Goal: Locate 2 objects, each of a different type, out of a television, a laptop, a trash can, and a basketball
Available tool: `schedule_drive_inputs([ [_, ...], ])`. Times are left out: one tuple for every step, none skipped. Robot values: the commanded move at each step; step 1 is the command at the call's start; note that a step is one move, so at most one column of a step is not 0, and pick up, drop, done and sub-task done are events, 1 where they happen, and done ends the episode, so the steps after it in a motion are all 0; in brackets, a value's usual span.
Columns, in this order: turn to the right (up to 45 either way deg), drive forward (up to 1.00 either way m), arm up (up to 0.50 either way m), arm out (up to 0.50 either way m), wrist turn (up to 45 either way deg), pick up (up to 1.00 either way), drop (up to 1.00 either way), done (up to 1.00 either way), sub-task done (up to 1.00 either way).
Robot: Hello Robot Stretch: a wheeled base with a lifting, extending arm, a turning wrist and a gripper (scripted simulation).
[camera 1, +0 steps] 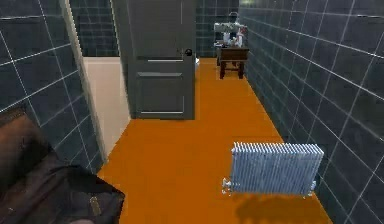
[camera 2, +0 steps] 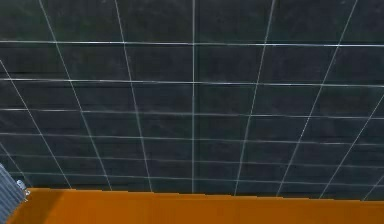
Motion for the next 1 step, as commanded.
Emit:
schedule_drive_inputs([
  [0.0, 1.00, 0.00, 0.00, 0.0, 0.00, 0.00, 0.00, 0.00],
])
